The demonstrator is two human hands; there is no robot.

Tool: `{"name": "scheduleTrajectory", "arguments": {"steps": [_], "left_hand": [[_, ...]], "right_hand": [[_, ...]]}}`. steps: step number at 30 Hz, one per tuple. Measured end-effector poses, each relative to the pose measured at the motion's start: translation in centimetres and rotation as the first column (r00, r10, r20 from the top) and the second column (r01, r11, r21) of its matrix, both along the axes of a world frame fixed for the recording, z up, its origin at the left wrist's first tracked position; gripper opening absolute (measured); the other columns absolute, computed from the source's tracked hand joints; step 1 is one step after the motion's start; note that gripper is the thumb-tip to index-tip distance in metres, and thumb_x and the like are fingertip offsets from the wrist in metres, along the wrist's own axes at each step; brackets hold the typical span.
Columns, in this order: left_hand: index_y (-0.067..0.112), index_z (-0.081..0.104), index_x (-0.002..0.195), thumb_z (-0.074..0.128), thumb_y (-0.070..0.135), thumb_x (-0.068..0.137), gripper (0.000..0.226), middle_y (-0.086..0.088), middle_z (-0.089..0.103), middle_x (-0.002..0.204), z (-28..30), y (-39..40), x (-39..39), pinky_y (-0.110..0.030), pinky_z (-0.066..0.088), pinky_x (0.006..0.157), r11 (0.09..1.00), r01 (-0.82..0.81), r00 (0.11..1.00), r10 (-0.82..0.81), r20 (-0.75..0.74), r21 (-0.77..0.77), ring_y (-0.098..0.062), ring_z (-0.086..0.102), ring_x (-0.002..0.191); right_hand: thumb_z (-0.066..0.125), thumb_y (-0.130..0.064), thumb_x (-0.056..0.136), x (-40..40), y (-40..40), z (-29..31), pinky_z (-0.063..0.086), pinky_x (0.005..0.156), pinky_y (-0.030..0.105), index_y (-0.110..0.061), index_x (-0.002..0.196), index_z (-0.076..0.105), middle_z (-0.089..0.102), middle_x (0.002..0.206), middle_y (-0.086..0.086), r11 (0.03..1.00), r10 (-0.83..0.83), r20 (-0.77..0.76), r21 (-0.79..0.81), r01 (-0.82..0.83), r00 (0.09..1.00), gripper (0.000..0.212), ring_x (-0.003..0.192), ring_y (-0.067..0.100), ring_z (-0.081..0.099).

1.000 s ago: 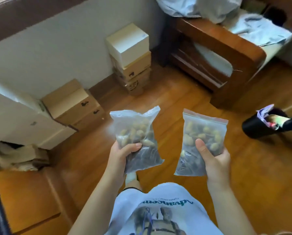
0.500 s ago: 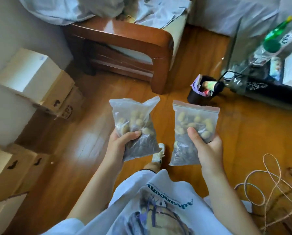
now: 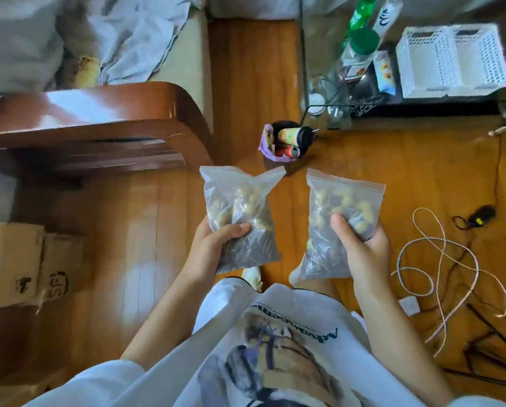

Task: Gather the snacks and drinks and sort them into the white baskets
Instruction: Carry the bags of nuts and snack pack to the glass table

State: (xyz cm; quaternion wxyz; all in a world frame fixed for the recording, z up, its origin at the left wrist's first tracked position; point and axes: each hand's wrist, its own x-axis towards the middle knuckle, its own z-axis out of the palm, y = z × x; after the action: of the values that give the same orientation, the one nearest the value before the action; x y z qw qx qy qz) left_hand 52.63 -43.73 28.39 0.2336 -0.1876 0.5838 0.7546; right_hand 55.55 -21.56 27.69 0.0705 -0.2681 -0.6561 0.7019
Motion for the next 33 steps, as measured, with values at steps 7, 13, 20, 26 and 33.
{"name": "scheduleTrajectory", "arguments": {"steps": [7,13,20,26,33], "left_hand": [[0.020,0.068,0.096,0.072,0.021,0.057,0.040,-0.002,0.073,0.085,-0.7,10.2,-8.1,-0.028,0.055,0.061,0.997,0.076,0.997,-0.076,0.000,-0.004,-0.019,0.071,0.078],[0.022,0.065,0.099,0.067,0.013,0.063,0.036,0.002,0.073,0.084,0.1,25.1,-15.7,-0.027,0.055,0.060,0.990,0.141,0.989,-0.141,-0.038,0.004,-0.016,0.071,0.077],[0.019,0.065,0.104,0.069,0.016,0.060,0.044,-0.004,0.071,0.093,1.7,37.1,-22.0,-0.038,0.057,0.077,0.986,0.165,0.983,-0.165,-0.076,-0.003,-0.024,0.068,0.089],[0.021,0.070,0.094,0.064,0.011,0.066,0.031,-0.004,0.072,0.087,0.6,41.3,-27.1,-0.036,0.056,0.076,0.994,0.094,0.994,-0.097,-0.057,-0.053,-0.024,0.069,0.086],[0.025,0.070,0.090,0.064,0.011,0.067,0.027,0.001,0.074,0.082,-1.4,47.5,-36.2,-0.029,0.056,0.064,0.996,0.072,0.997,-0.074,-0.038,-0.050,-0.018,0.071,0.079]], "right_hand": [[0.069,-0.011,0.081,-6.7,9.4,-1.2,0.050,0.070,0.012,-0.028,0.092,0.066,0.072,0.088,-0.015,0.997,-0.061,-0.006,-0.043,0.061,0.998,0.020,0.088,0.001,0.067],[0.069,-0.010,0.081,-13.3,22.3,0.3,0.049,0.071,0.011,-0.029,0.091,0.064,0.071,0.087,-0.017,0.992,-0.124,-0.065,-0.015,0.124,0.990,0.022,0.087,-0.002,0.066],[0.069,-0.013,0.081,-18.3,34.5,1.2,0.049,0.069,0.009,-0.029,0.095,0.062,0.068,0.094,-0.013,0.978,-0.206,-0.057,0.000,0.207,0.977,0.023,0.087,-0.004,0.066],[0.070,-0.018,0.079,-23.1,40.6,-0.3,0.050,0.067,0.010,-0.030,0.095,0.063,0.070,0.089,-0.016,0.975,-0.223,-0.004,-0.010,0.223,0.975,0.021,0.087,-0.002,0.067],[0.069,-0.021,0.081,-32.6,47.5,-1.1,0.051,0.067,0.010,-0.032,0.094,0.064,0.072,0.087,-0.023,0.984,-0.176,0.015,0.034,0.176,0.984,0.018,0.088,-0.002,0.067]]}}
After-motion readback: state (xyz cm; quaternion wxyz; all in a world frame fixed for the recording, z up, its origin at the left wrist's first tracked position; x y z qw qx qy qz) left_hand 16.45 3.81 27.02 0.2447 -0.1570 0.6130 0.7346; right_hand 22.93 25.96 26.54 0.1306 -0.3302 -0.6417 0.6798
